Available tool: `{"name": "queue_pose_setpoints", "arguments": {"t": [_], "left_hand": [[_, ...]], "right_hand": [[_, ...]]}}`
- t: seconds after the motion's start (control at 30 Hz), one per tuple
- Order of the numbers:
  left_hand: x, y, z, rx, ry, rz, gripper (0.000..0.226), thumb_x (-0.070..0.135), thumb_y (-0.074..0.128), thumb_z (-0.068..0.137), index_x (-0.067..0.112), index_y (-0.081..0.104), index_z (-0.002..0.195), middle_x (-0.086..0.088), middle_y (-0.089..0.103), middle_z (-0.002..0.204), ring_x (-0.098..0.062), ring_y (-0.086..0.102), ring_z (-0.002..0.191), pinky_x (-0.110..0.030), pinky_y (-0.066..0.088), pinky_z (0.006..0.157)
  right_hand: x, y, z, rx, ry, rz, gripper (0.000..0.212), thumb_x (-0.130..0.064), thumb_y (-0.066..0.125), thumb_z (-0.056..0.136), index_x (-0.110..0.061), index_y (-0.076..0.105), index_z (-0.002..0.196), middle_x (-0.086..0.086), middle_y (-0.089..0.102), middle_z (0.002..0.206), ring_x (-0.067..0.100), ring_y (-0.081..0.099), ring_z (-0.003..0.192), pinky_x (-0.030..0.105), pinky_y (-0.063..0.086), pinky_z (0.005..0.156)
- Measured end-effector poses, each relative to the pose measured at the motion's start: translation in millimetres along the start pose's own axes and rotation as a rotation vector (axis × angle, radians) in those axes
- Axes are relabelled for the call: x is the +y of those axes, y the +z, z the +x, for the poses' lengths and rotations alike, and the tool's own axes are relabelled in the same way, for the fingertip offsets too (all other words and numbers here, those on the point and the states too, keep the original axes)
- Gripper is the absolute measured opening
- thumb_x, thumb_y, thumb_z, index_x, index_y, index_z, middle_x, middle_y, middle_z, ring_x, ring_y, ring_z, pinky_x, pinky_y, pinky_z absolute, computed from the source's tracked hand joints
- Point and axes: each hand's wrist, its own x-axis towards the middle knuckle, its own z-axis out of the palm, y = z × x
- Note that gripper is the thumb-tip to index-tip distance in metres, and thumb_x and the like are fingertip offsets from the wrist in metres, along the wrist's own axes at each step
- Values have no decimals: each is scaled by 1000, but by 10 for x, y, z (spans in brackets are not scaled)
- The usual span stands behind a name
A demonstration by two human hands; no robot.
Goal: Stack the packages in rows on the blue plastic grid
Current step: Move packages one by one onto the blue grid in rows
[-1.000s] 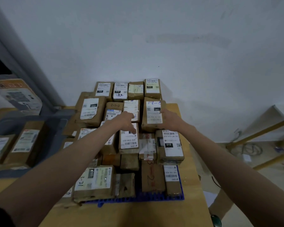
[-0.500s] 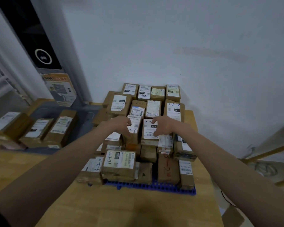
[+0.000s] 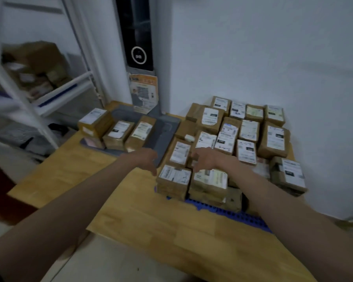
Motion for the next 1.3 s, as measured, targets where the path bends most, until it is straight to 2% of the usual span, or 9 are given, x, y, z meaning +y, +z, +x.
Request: {"name": "queue_pose_setpoints", "arguments": {"t": [0.13, 0.4, 0.53, 0.63, 0.77, 0.83, 0.93, 1.07, 1.3], "left_hand": [[-553, 145, -286, 41, -70, -149, 83, 39, 77, 80, 14, 36, 148, -7, 40, 148, -24, 43, 132, -32, 40, 98], [-1325, 324, -400, 38, -165, -285, 78, 40, 79, 77, 20, 41, 143, -4, 43, 143, -23, 45, 128, -37, 44, 102], [-1676, 321, -236, 11, -199, -290, 78, 42, 78, 78, 21, 41, 143, -4, 43, 143, -23, 46, 127, -36, 45, 100], [-1951, 256, -33, -7, -226, -262, 79, 45, 78, 77, 21, 41, 143, -4, 43, 143, -23, 45, 128, -35, 44, 100], [-2235, 132, 359, -24, -239, -266, 79, 46, 77, 78, 21, 40, 143, -3, 44, 143, -23, 45, 128, -36, 43, 100], [-2302, 111, 587, -14, -235, -277, 81, 45, 77, 79, 19, 38, 145, -4, 44, 144, -23, 45, 128, -35, 42, 101], [-2303, 131, 936, -29, -219, -300, 90, 45, 76, 80, 17, 28, 151, -4, 37, 151, -23, 40, 135, -37, 38, 107], [-2227, 138, 1377, -27, -188, -316, 94, 42, 76, 81, 14, 22, 153, -7, 26, 156, -26, 33, 140, -42, 38, 109], [-2138, 91, 1959, 63, -159, -394, 92, 30, 79, 78, 17, 25, 152, -4, 18, 158, -26, 37, 137, -39, 48, 96]], "right_hand": [[-517, 272, 138, -18, -38, -60, 65, -31, 68, 90, -17, 38, 145, 8, 44, 143, 27, 51, 120, 32, 45, 83], [-1236, 475, 607, -59, -86, -123, 57, -30, 64, 90, -6, 45, 137, 17, 49, 139, 34, 52, 122, 46, 45, 103], [-1475, 465, 1024, -87, -128, -86, 62, -34, 64, 91, -14, 40, 144, 7, 47, 141, 24, 53, 114, 35, 48, 91], [-1594, 460, 1417, -60, -119, -26, 63, -35, 65, 89, -16, 40, 143, 6, 49, 139, 24, 54, 119, 37, 49, 97], [-1646, 480, 1968, -56, -94, 112, 57, -35, 65, 89, -14, 44, 138, 9, 53, 129, 24, 57, 108, 38, 51, 90], [-1629, 513, 2208, -42, -81, 151, 56, -34, 64, 89, -10, 45, 136, 11, 51, 134, 26, 54, 116, 41, 47, 100], [-1540, 607, 2515, -43, -32, 255, 57, -33, 63, 89, -9, 43, 136, 11, 51, 133, 27, 53, 116, 42, 47, 100], [-1383, 698, 2838, -62, 51, 419, 60, -36, 65, 87, -11, 39, 135, 5, 56, 113, 20, 60, 90, 31, 53, 72], [-1259, 754, 3331, 0, 134, 606, 50, -34, 65, 91, -9, 44, 129, 11, 58, 121, 26, 60, 106, 44, 51, 91]]}}
